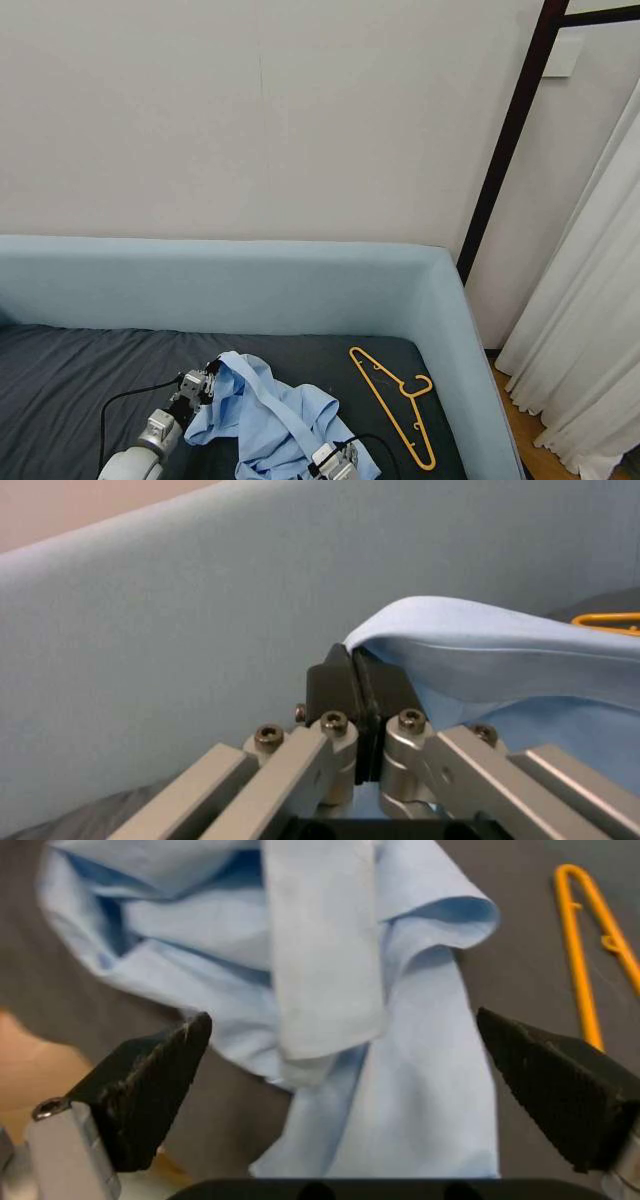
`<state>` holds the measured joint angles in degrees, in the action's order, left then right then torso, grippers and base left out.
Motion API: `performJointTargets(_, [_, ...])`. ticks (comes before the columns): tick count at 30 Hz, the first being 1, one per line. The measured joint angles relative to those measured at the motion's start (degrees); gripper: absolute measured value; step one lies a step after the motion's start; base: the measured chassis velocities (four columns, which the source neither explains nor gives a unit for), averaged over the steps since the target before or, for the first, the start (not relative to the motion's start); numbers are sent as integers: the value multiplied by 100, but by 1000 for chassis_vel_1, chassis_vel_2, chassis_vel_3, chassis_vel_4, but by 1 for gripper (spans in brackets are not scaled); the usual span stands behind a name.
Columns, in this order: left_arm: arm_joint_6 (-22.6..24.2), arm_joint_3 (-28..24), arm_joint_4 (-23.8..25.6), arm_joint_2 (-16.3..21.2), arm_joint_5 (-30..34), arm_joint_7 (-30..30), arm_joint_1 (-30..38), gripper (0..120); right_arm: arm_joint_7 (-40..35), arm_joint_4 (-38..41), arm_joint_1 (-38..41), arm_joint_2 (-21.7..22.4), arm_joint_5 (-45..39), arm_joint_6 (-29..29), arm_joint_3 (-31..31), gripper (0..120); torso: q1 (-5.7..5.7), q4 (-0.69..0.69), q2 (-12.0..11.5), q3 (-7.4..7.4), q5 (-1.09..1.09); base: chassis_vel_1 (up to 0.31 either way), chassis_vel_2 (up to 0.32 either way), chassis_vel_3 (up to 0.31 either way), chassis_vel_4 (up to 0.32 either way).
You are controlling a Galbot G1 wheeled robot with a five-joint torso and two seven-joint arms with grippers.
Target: Pick up the clothes from the sofa and hang them on the clothes hanger.
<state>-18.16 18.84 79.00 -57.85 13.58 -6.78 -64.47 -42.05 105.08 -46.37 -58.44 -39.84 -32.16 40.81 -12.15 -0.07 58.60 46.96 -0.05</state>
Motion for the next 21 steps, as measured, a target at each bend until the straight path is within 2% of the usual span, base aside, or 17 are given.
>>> performJointTargets(7, [41,-2,13,-6,25,27,16,0,-283,-255,10,-265,34,-73,75,99,0,0,0,0,0,0,0,0,0])
performJointTargets(10, [47,-1,7,-8,27,35,19,0,-354,-225,9,-304,22,-89,156,88,0,0,0,0,0,0,0,0,0])
performJointTargets(11, [47,-1,7,-8,27,35,19,0,-354,-225,9,-304,22,-89,156,88,0,0,0,0,0,0,0,0,0])
performJointTargets(14, [47,3,-9,-13,34,49,33,0,-363,-244,45,-364,7,-94,214,73,0,0,0,0,0,0,0,0,0])
performJointTargets(17, [48,3,-14,-19,36,52,38,0,-363,-313,79,-419,-1,-94,223,66,0,0,0,0,0,0,0,0,0])
performJointTargets(21, [55,1,-16,-24,38,60,43,0,-363,-460,112,-528,-17,-93,224,48,0,0,0,0,0,0,0,0,0])
